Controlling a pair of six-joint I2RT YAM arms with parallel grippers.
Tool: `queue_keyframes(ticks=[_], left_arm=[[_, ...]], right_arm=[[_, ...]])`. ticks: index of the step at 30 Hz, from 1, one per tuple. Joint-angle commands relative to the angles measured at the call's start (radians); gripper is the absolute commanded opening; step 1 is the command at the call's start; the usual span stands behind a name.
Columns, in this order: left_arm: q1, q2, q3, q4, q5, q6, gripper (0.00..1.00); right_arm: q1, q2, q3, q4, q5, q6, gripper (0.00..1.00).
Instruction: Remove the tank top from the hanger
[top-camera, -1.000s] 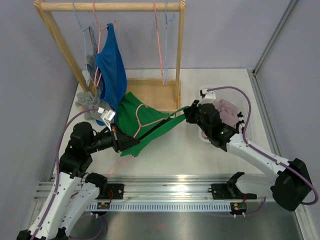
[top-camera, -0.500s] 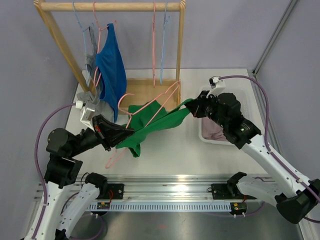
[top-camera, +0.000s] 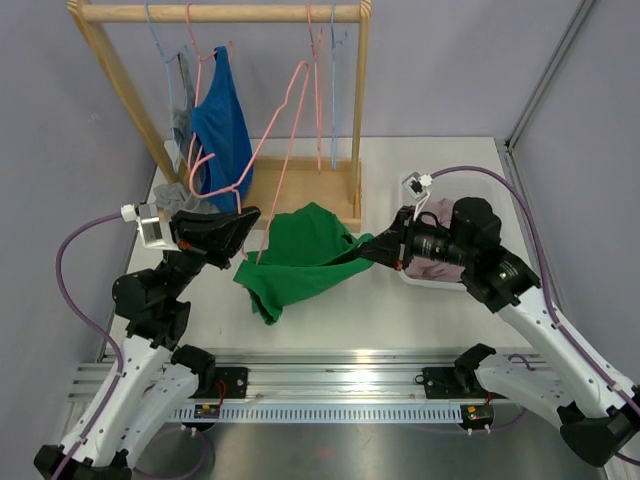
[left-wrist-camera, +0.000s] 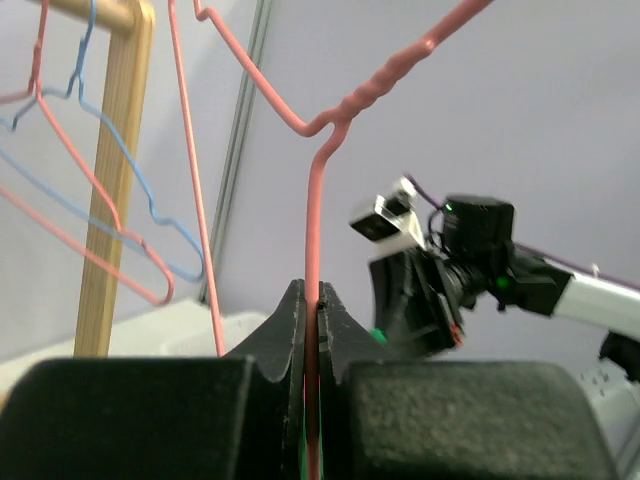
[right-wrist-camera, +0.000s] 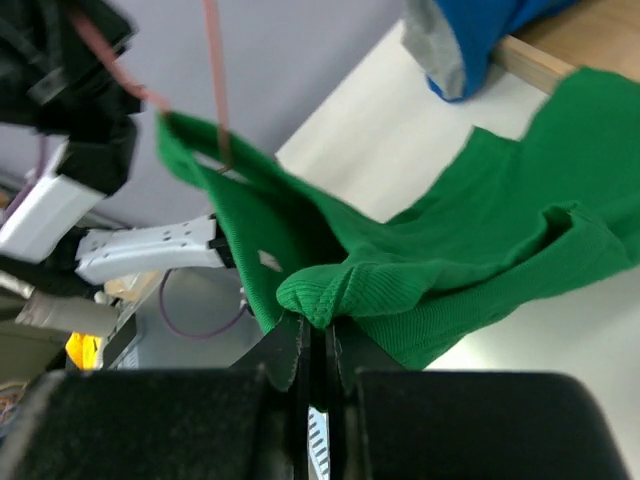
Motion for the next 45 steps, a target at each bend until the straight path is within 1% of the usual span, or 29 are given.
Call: queue_keyframes(ticks=[1, 2, 4, 5, 6, 7, 9, 12, 13, 15, 16, 17, 18, 19, 21, 23, 24, 25, 26, 27, 28, 29, 30, 31, 32, 33, 37, 41, 45], left_arm=[[-0.063, 0.113, 0.046, 0.333, -0.151, 0.053, 0.00], [-0.078, 0.136, 0.062, 0.328, -0.154, 0.062, 0.00], [-0.130, 0.170, 0.110, 0.300, -0.173, 0.104, 0.00], [-0.152, 0.172, 0.112, 0.297, -0.194, 0.130, 0.00], [-0.196, 0.169, 0.101, 0.297, -0.253, 0.159, 0.00], [-0.216, 0.163, 0.092, 0.303, -0.284, 0.217, 0.00], [-0.236, 0.149, 0.090, 0.280, -0.359, 0.247, 0.00], [-0.238, 0.103, 0.122, 0.112, -0.459, 0.253, 0.00], [-0.238, 0.091, 0.141, 0.000, -0.479, 0.262, 0.00], [-0.238, 0.046, 0.165, -0.121, -0.530, 0.262, 0.00], [-0.238, 0.029, 0.173, -0.233, -0.544, 0.267, 0.00], [-0.238, 0.014, 0.181, -0.276, -0.561, 0.268, 0.00], [-0.238, -0.020, 0.181, -0.344, -0.597, 0.264, 0.00], [-0.238, -0.035, 0.179, -0.378, -0.619, 0.259, 0.00], [-0.238, -0.058, 0.190, -0.473, -0.650, 0.251, 0.00], [-0.238, -0.048, 0.222, -0.554, -0.662, 0.257, 0.00], [-0.238, -0.037, 0.271, -0.635, -0.664, 0.257, 0.00], [-0.236, -0.009, 0.292, -0.674, -0.667, 0.256, 0.00], [-0.238, 0.003, 0.318, -0.706, -0.668, 0.254, 0.00], [-0.238, 0.017, 0.361, -0.769, -0.673, 0.256, 0.00], [-0.238, 0.041, 0.381, -0.794, -0.674, 0.253, 0.00], [-0.238, 0.055, 0.400, -0.817, -0.679, 0.250, 0.00], [-0.238, 0.090, 0.449, -0.872, -0.690, 0.247, 0.00], [-0.238, 0.109, 0.473, -0.899, -0.699, 0.245, 0.00], [-0.238, 0.130, 0.498, -0.924, -0.703, 0.245, 0.00], [-0.236, 0.150, 0.530, -0.973, -0.710, 0.244, 0.00], [-0.236, 0.244, 0.651, -1.061, -0.733, 0.227, 0.00], [-0.236, 0.356, 0.827, -1.125, -0.728, 0.237, 0.00], [-0.230, 0.517, 0.998, -1.160, -0.698, 0.265, 0.00]], right_arm=[[-0.007, -0.094, 0.028, 0.085, -0.156, 0.045, 0.00], [-0.007, -0.108, 0.019, 0.129, -0.221, 0.074, 0.00], [-0.007, -0.135, -0.001, 0.203, -0.230, 0.129, 0.00], [-0.007, -0.136, 0.000, 0.197, -0.227, 0.125, 0.00], [-0.007, -0.134, 0.011, 0.182, -0.229, 0.111, 0.00], [-0.007, -0.131, 0.016, 0.146, -0.232, 0.085, 0.00], [-0.007, -0.126, 0.010, 0.124, -0.197, 0.076, 0.00], [-0.005, -0.090, -0.022, 0.087, -0.113, 0.062, 0.00], [-0.002, -0.056, -0.033, 0.076, -0.088, 0.060, 0.00], [0.030, -0.021, -0.053, 0.056, 0.013, 0.056, 0.00], [0.054, 0.008, -0.058, 0.043, 0.054, 0.045, 0.00], [0.082, 0.021, -0.062, 0.038, 0.134, 0.039, 0.00], [0.152, 0.034, -0.070, 0.036, 0.183, 0.034, 0.00], [0.185, 0.060, -0.076, 0.036, 0.285, 0.027, 0.00], [0.228, 0.097, -0.090, 0.036, 0.355, 0.028, 0.00], [0.236, 0.157, -0.101, 0.038, 0.429, 0.059, 0.00], [0.236, 0.176, -0.108, 0.041, 0.449, 0.066, 0.00], [0.239, 0.200, -0.113, 0.041, 0.495, 0.083, 0.00], [0.240, 0.208, -0.116, 0.042, 0.513, 0.088, 0.03], [0.240, 0.214, -0.124, 0.042, 0.532, 0.092, 0.09], [0.242, 0.223, -0.125, 0.038, 0.555, 0.100, 0.18], [0.242, 0.226, -0.119, 0.033, 0.560, 0.100, 0.44], [0.240, 0.228, -0.113, 0.011, 0.572, 0.100, 0.54], [0.242, 0.225, -0.108, 0.000, 0.578, 0.102, 0.74], [0.242, 0.217, -0.101, -0.010, 0.584, 0.099, 0.85], [0.240, 0.207, -0.098, -0.029, 0.592, 0.093, 0.99], [0.242, 0.110, -0.084, -0.091, 0.670, 0.077, 0.99], [0.242, 0.024, -0.107, -0.114, 0.679, 0.073, 0.99], [0.240, -0.021, -0.127, -0.146, 0.681, 0.077, 0.99]])
